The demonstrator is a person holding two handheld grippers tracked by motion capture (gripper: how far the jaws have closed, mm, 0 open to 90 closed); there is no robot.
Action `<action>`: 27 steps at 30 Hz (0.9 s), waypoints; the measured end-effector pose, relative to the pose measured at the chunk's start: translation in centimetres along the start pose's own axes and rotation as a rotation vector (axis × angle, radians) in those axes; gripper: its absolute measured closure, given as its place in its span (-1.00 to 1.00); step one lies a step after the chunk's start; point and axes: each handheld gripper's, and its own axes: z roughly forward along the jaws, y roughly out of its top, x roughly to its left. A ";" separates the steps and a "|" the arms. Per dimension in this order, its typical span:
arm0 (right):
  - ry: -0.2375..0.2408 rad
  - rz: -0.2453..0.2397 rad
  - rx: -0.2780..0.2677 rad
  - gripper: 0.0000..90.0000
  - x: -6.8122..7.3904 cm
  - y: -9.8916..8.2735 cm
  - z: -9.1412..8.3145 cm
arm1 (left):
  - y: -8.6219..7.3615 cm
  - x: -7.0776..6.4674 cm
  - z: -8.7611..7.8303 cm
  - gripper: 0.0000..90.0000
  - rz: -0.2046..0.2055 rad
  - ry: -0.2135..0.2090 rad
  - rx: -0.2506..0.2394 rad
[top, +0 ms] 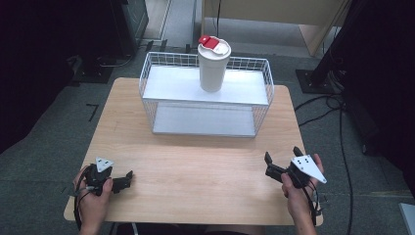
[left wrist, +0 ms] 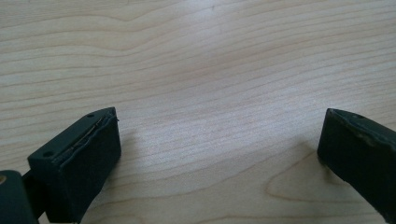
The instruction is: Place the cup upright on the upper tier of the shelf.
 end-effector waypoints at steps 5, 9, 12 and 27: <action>-0.013 -0.002 0.031 -1.00 -0.4 -1.7 -0.1 | 0.0 0.0 0.0 -1.00 0.001 0.000 0.000; -0.028 -0.011 0.072 -1.00 -0.8 -3.3 -0.3 | 0.0 0.0 0.0 -1.00 0.001 0.000 0.000; -0.039 -0.023 0.097 -1.00 -1.2 -4.2 -0.4 | 0.0 0.0 0.0 -1.00 0.002 0.001 0.000; -0.084 -0.026 0.189 -1.00 -3.5 -6.3 -2.8 | 0.0 0.0 0.0 -1.00 0.000 0.001 -0.001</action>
